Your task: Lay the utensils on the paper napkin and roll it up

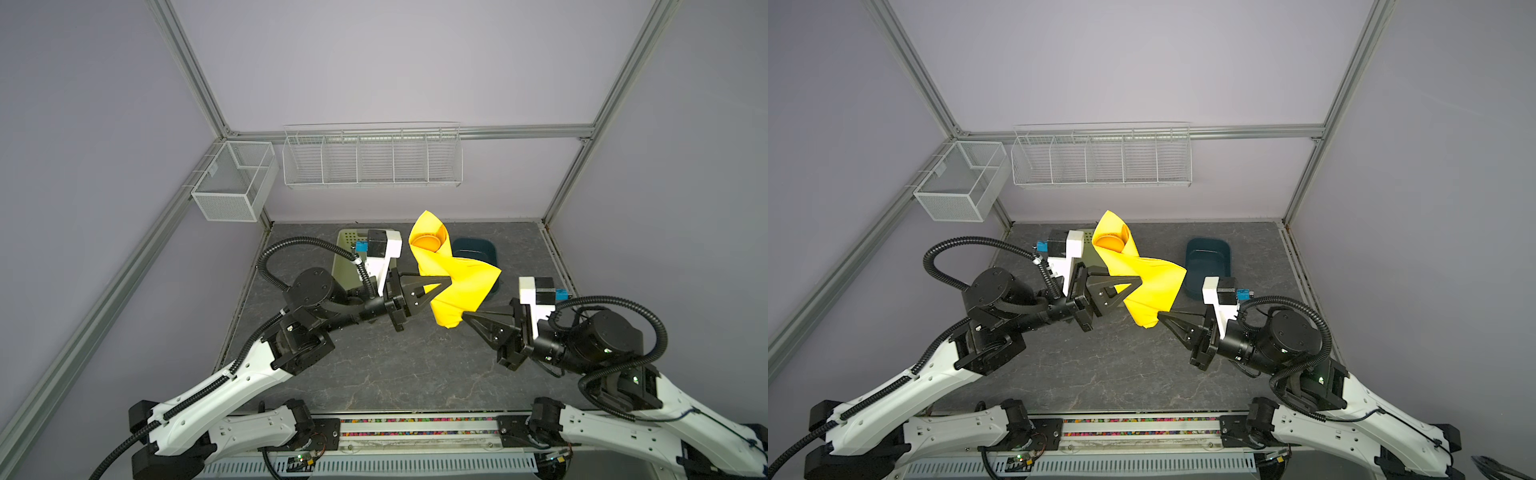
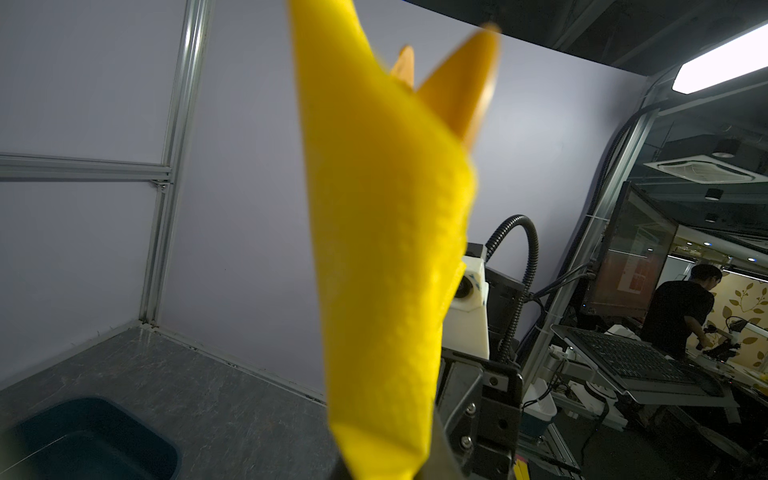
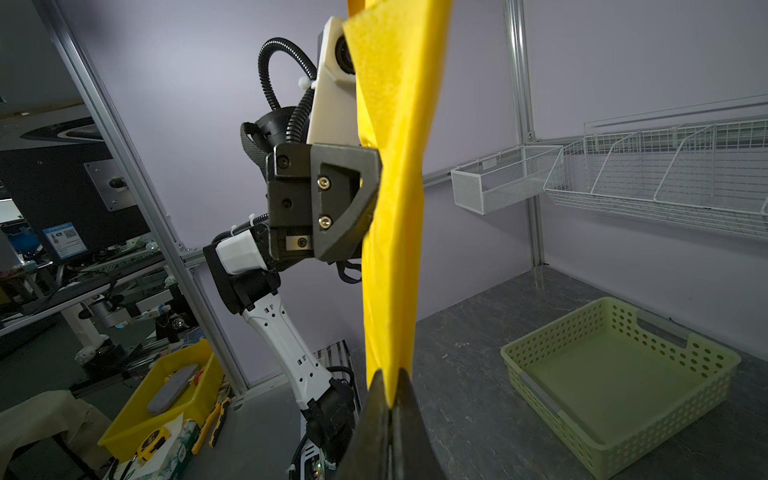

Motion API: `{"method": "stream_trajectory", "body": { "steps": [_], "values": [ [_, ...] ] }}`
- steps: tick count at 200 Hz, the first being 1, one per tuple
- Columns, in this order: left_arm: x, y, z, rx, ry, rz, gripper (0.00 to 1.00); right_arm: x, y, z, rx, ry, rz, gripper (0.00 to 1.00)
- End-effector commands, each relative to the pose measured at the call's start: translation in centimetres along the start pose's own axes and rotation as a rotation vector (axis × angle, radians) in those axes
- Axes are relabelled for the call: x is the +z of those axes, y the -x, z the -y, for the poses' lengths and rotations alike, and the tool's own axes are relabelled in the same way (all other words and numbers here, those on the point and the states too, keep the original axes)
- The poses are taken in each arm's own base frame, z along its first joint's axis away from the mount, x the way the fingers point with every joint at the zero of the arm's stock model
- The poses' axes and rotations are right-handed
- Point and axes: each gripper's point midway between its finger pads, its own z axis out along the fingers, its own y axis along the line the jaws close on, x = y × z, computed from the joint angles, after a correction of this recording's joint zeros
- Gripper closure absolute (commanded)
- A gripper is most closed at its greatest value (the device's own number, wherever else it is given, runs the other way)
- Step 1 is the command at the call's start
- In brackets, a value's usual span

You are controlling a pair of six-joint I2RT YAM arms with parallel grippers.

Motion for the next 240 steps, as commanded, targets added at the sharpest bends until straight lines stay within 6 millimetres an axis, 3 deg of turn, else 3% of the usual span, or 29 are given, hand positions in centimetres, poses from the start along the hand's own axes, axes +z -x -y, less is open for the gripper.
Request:
{"method": "stream_trajectory", "body": {
  "steps": [1,40,49,69,87,135,186,208,240],
  "values": [
    [-0.8,1.9,1.1,0.027,-0.024,0.064,1.0,-0.6,-0.1,0.8,-0.016,-0.048,0.003,0.94],
    [-0.5,1.5,1.4,0.017,-0.058,0.05,1.0,-0.1,-0.3,1.4,-0.016,-0.086,-0.023,0.94],
    [-0.4,1.5,0.9,0.017,-0.032,0.047,1.0,0.0,-0.3,1.3,-0.016,-0.083,-0.033,0.92],
    [-0.5,1.2,-1.0,0.022,0.077,0.036,1.0,0.0,-0.2,1.3,-0.012,-0.087,-0.044,0.76],
    [-0.6,0.8,-2.5,0.024,0.165,0.02,1.0,-0.4,0.1,1.3,-0.008,-0.091,-0.029,0.7],
    [-0.8,0.1,-5.0,0.018,0.291,0.005,1.0,-1.9,1.9,0.8,-0.032,-0.085,0.038,0.68],
    [0.0,-0.6,-4.6,0.007,0.248,-0.028,1.0,0.0,4.0,-2.0,-0.076,0.05,0.021,0.72],
    [0.4,-0.8,-3.7,0.008,0.191,-0.042,1.0,1.5,4.0,-1.5,-0.082,0.024,-0.017,0.72],
    [0.6,-0.8,-2.5,0.009,0.124,-0.049,1.0,2.0,3.6,0.8,-0.083,-0.102,-0.046,0.69]
  ]
}}
